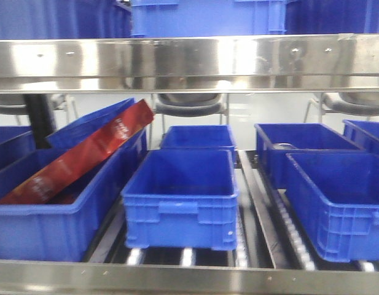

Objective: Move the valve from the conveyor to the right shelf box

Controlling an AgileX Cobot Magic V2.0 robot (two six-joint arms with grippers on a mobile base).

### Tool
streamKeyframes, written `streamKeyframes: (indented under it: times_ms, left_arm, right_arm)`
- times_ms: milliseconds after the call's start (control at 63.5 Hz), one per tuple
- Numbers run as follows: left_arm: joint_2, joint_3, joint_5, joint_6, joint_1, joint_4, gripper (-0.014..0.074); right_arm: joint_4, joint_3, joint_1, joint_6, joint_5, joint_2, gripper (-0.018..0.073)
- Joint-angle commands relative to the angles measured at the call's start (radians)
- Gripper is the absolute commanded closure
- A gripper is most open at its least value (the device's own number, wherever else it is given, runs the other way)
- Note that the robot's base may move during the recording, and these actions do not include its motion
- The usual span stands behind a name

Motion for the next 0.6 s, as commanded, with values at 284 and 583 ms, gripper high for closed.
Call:
streamKeyframes:
  times_ms: [284,583]
  left_arm:
    - [-0.012,-0.014,-0.052,-0.005,-0.006,-0.007,0.0708]
    - [-0.012,-0.014,-0.052,-0.005,-0.006,-0.005,0.0708]
  right_arm:
    - [-0.008,-0.01,-0.004,-0.001,-0.074,-0.016,0.0713]
    - [-0.008,-0.01,-0.004,-0.001,-0.074,-0.016,0.0713]
